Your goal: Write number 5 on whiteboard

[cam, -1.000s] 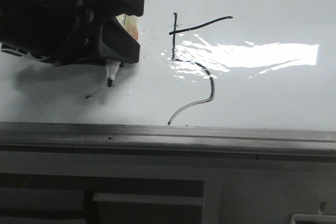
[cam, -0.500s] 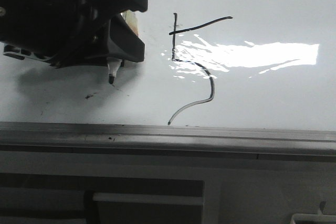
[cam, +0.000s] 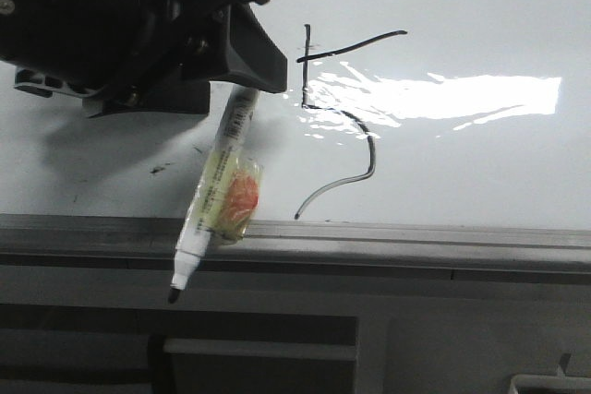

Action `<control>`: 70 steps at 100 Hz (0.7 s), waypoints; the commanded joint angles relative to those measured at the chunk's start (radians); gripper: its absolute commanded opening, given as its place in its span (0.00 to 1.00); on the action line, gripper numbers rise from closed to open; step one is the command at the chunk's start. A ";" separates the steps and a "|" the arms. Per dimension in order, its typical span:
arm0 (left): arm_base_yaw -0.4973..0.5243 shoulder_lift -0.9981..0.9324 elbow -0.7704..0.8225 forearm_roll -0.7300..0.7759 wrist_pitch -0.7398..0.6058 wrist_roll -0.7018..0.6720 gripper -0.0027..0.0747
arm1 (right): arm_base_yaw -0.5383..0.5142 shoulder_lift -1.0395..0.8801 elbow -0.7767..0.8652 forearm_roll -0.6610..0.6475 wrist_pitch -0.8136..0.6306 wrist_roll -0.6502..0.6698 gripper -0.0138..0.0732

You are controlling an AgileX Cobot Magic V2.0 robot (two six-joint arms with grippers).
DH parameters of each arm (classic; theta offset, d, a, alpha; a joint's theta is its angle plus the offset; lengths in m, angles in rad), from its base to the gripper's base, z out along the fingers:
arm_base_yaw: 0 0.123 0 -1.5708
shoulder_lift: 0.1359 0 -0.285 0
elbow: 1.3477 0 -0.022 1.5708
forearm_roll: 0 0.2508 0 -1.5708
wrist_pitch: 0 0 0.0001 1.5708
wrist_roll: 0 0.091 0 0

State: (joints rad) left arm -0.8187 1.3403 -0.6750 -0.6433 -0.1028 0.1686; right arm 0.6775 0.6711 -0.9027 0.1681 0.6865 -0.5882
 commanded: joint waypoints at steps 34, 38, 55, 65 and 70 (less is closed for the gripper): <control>0.024 0.012 -0.006 -0.024 -0.092 -0.002 0.67 | -0.009 -0.002 -0.024 0.053 -0.072 0.001 0.09; 0.024 0.012 -0.006 -0.024 -0.095 0.000 0.68 | -0.009 -0.002 -0.024 0.054 -0.070 0.001 0.09; 0.024 -0.035 -0.008 0.012 -0.126 0.007 0.73 | -0.009 -0.002 -0.024 0.054 -0.070 0.001 0.09; 0.024 -0.088 -0.008 0.014 -0.146 0.007 0.74 | -0.009 -0.002 -0.024 0.054 -0.070 0.001 0.09; 0.024 -0.114 -0.008 0.017 -0.149 0.007 0.74 | -0.009 -0.002 -0.024 0.055 -0.070 0.001 0.09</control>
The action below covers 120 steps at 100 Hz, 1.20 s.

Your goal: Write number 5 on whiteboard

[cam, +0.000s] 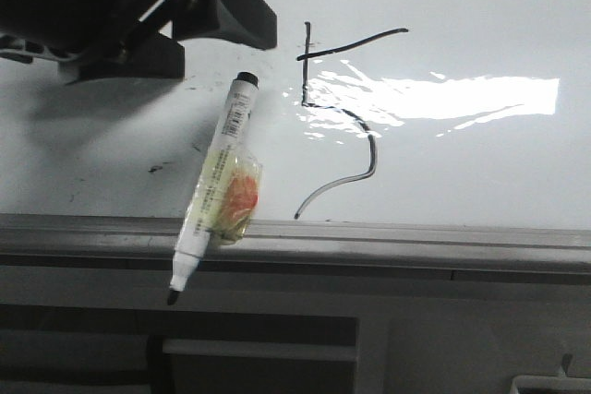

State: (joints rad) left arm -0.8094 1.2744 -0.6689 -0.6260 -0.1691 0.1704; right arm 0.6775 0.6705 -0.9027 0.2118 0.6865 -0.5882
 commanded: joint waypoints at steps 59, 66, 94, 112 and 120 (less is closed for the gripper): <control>0.015 -0.771 0.090 0.096 0.147 0.457 0.01 | -0.044 -0.387 0.279 -0.378 -0.169 0.331 0.11; 0.015 -0.848 0.146 0.096 0.176 0.457 0.01 | -0.053 -0.481 0.354 -0.459 -0.167 0.376 0.11; 0.015 -1.026 0.331 0.093 0.180 0.457 0.01 | -0.055 -0.682 0.507 -0.477 -0.156 0.392 0.11; 0.015 -1.034 0.356 0.089 0.182 0.457 0.01 | -0.055 -0.669 0.507 -0.477 -0.137 0.392 0.11; 0.015 -1.032 0.356 0.089 0.182 0.457 0.01 | -0.055 -0.669 0.507 -0.477 -0.137 0.392 0.11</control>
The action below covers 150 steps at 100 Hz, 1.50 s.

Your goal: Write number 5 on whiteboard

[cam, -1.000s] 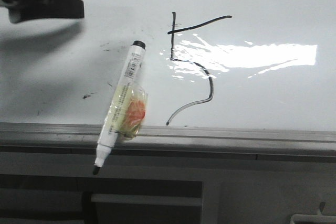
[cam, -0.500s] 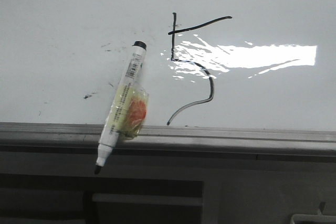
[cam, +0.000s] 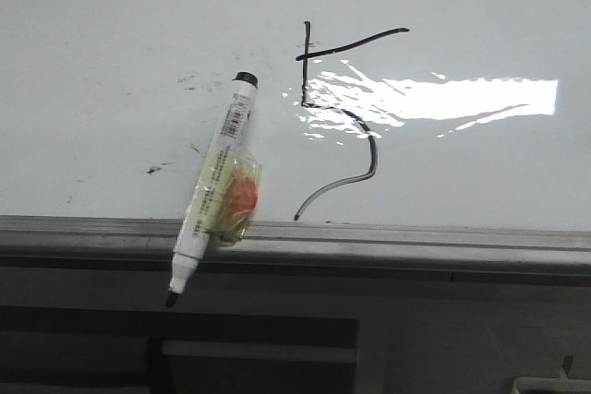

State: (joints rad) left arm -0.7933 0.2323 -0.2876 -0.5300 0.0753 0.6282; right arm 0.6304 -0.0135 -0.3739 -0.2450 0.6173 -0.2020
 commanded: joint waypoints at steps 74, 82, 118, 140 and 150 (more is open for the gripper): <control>0.321 -0.242 0.127 0.322 -0.115 -0.279 0.01 | -0.008 0.015 -0.022 -0.021 -0.068 0.006 0.11; 0.444 -0.260 0.176 0.455 -0.075 -0.468 0.01 | -0.008 0.015 -0.022 -0.021 -0.068 0.006 0.11; 0.636 -0.263 0.311 0.514 0.141 -0.602 0.01 | -0.008 0.015 -0.022 -0.019 -0.068 0.006 0.11; 0.636 -0.263 0.311 0.508 0.183 -0.602 0.01 | -0.008 0.015 -0.022 -0.019 -0.068 0.006 0.11; 0.636 -0.263 0.311 0.508 0.183 -0.602 0.01 | -0.008 0.015 -0.022 -0.019 -0.068 0.006 0.11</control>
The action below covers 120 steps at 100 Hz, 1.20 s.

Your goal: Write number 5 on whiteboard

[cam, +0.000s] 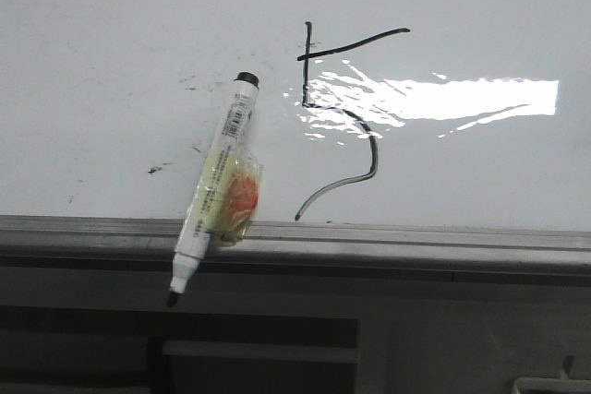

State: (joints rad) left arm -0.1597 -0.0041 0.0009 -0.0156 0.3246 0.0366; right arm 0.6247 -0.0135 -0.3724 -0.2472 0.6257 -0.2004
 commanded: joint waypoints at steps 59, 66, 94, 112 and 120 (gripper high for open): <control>0.003 -0.027 0.023 -0.006 -0.067 -0.010 0.01 | -0.040 -0.004 0.005 -0.029 -0.069 0.004 0.11; 0.003 -0.027 0.023 -0.006 -0.067 -0.010 0.01 | -0.125 -0.004 0.051 0.000 -0.104 0.029 0.11; 0.003 -0.027 0.023 -0.006 -0.067 -0.010 0.01 | -0.522 -0.004 0.374 0.161 -0.493 0.050 0.11; 0.003 -0.027 0.023 -0.006 -0.067 -0.010 0.01 | -0.549 -0.012 0.405 0.166 -0.290 0.050 0.11; 0.003 -0.027 0.023 -0.006 -0.067 -0.010 0.01 | -0.549 -0.013 0.405 0.166 -0.292 0.050 0.11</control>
State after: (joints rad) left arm -0.1597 -0.0041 0.0009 -0.0156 0.3261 0.0366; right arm 0.0826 -0.0135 0.0109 -0.0843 0.3322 -0.1559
